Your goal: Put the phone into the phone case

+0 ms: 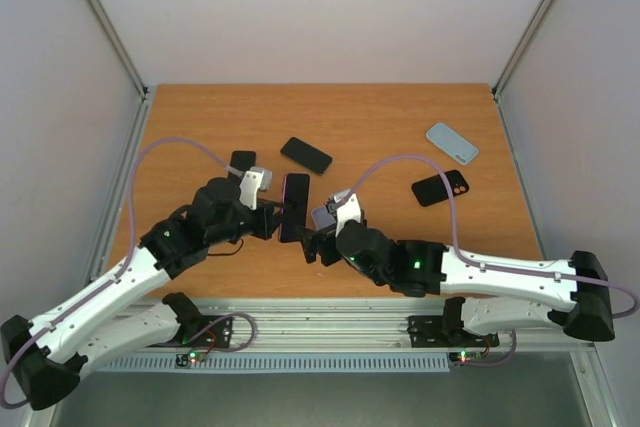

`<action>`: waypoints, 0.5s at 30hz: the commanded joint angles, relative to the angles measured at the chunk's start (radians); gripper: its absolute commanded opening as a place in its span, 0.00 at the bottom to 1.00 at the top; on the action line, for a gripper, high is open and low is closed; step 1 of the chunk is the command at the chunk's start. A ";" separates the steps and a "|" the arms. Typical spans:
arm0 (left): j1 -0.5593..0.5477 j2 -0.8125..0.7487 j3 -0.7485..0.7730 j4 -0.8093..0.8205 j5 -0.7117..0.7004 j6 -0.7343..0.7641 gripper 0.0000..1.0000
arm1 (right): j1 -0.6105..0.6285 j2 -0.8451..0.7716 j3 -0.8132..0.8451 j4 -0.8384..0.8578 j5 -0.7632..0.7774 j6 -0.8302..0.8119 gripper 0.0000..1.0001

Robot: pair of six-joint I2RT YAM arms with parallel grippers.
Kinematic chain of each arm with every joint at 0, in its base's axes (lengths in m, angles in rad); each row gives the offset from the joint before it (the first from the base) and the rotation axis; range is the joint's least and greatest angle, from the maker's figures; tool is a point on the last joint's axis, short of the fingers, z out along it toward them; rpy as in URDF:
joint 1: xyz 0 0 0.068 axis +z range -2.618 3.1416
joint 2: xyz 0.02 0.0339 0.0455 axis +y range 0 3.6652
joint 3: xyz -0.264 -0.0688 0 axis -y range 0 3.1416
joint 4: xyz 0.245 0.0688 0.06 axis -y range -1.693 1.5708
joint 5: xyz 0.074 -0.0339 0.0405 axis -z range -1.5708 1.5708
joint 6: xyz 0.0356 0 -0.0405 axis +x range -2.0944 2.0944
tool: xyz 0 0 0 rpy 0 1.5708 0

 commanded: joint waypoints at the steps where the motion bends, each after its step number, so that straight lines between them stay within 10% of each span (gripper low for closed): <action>1: 0.000 0.034 0.147 -0.178 0.071 0.179 0.01 | -0.009 -0.088 0.017 -0.128 -0.093 -0.201 0.98; 15: 0.000 0.152 0.411 -0.483 0.333 0.689 0.01 | -0.053 -0.231 0.244 -0.550 -0.425 -0.623 0.98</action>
